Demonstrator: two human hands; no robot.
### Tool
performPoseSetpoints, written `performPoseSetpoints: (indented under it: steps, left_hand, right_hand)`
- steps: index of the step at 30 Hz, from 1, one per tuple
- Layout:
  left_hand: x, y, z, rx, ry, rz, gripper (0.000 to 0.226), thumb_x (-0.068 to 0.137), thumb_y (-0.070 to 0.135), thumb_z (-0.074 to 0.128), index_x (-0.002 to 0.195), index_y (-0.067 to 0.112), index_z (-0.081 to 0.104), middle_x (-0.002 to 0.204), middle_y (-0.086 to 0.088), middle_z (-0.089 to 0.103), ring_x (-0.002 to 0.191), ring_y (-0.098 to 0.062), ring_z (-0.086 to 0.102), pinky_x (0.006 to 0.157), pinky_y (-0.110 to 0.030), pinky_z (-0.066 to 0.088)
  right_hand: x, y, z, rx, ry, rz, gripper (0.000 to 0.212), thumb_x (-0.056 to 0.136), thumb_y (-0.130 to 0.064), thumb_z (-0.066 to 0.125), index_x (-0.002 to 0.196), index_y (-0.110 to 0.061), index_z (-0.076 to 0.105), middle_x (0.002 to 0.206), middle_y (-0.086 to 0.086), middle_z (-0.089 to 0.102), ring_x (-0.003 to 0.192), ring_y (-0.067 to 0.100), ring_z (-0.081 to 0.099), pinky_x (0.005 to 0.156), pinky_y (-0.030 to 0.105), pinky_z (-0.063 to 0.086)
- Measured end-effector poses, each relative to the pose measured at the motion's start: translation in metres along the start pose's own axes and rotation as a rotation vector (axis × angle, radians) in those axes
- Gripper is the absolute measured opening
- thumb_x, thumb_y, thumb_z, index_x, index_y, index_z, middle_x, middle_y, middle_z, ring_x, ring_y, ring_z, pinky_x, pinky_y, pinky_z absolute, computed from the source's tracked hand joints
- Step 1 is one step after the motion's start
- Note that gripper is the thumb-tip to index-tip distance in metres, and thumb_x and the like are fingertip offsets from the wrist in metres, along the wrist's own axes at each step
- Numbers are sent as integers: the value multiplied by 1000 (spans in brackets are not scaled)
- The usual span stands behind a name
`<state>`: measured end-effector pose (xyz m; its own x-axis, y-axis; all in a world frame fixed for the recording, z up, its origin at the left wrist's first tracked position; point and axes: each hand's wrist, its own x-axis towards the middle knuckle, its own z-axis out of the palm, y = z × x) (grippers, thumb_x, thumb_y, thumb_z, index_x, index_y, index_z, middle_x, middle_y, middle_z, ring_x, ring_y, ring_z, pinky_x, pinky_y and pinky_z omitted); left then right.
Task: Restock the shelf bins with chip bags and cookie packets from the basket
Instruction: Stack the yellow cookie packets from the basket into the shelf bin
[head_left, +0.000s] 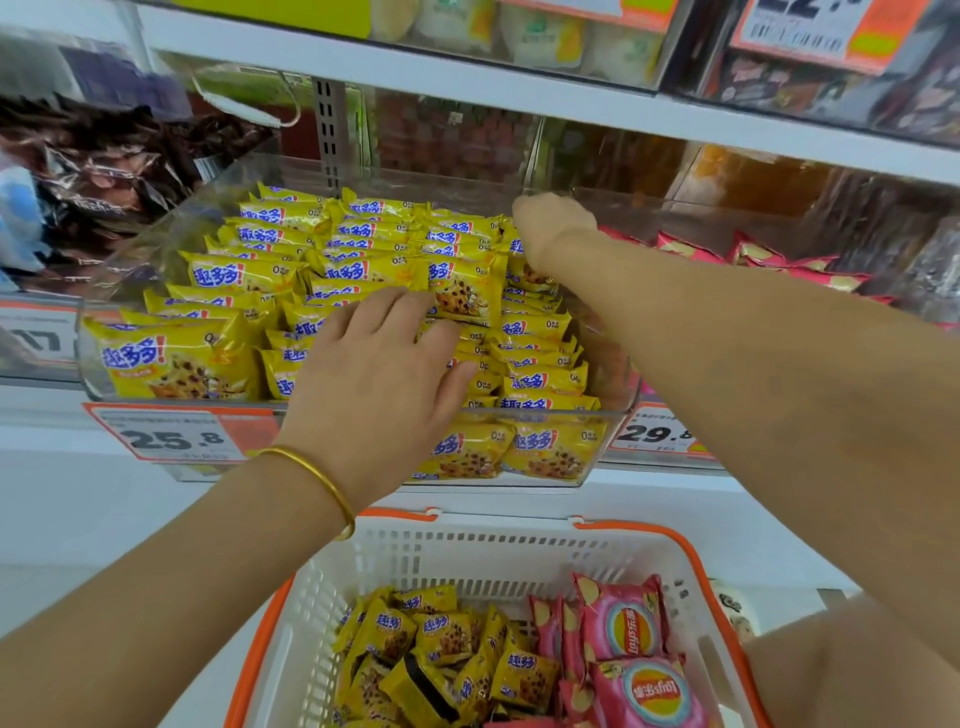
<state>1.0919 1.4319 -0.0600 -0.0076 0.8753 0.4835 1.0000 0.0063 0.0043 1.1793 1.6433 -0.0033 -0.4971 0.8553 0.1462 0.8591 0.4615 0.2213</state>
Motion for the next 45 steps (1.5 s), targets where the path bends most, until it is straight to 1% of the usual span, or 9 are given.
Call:
performPoseSetpoints:
  steps: [9,13,17,20,24,27,34,39,45]
  left_hand:
    - [-19,20,-26,-101,277,213,29,93,26,44,98,8,66,112,-9,64,103,-35,57,83,-46,42]
    - [-51,41,-16,-111,133,375,22,91,19,48,93,6,66,98,-11,64,88,-35,58,71,-47,43]
    - [-78,44,14,-67,-107,445,20,85,18,50,90,8,67,96,-8,64,87,-31,57,71,-40,41]
    - [-84,43,32,-76,-265,412,31,86,22,40,93,8,67,95,-9,64,86,-31,58,70,-45,50]
    - [-82,42,49,-57,-352,380,32,83,22,40,92,9,67,95,-8,64,84,-30,58,67,-43,52]
    - [-81,40,57,-64,-395,375,33,82,23,39,91,9,67,95,-9,64,84,-30,59,66,-42,52]
    - [-82,36,67,-86,-589,337,44,83,29,27,93,11,66,94,-8,64,81,-28,61,63,-46,53]
    - [-86,43,68,-148,-861,119,41,97,42,40,132,22,45,130,0,52,118,-19,50,95,-38,43]
    - [-69,54,47,-383,-884,-69,37,88,43,59,115,18,54,106,1,59,89,-15,54,72,-27,40]
  right_hand:
    - [-143,24,-53,490,239,-121,27,82,3,55,103,-13,61,99,3,63,93,17,60,81,27,46]
    - [-240,24,-7,937,-228,-269,24,83,2,61,96,-18,61,85,2,66,70,14,65,67,27,53]
    - [-236,-13,137,537,-724,-321,18,89,-7,55,104,-9,63,98,2,62,87,21,61,68,28,44]
    - [-243,-34,240,381,-778,-298,19,89,3,46,104,-1,57,86,8,59,69,19,54,53,28,41]
    - [-276,-42,315,297,-774,-300,55,85,10,43,138,-2,32,120,22,51,112,38,49,77,43,46]
    - [-284,-45,330,253,-787,-288,53,88,9,41,139,-1,29,125,22,50,119,39,46,86,46,45]
    - [-265,-33,307,427,-754,-281,18,91,4,48,107,-4,52,110,16,55,96,31,58,73,36,44]
    - [-243,-17,220,803,-691,-229,15,93,-15,56,106,-12,50,88,-1,49,79,15,45,62,26,36]
    - [-260,-1,127,1357,-537,-100,15,90,-18,62,102,-14,54,80,8,60,64,16,54,57,32,40]
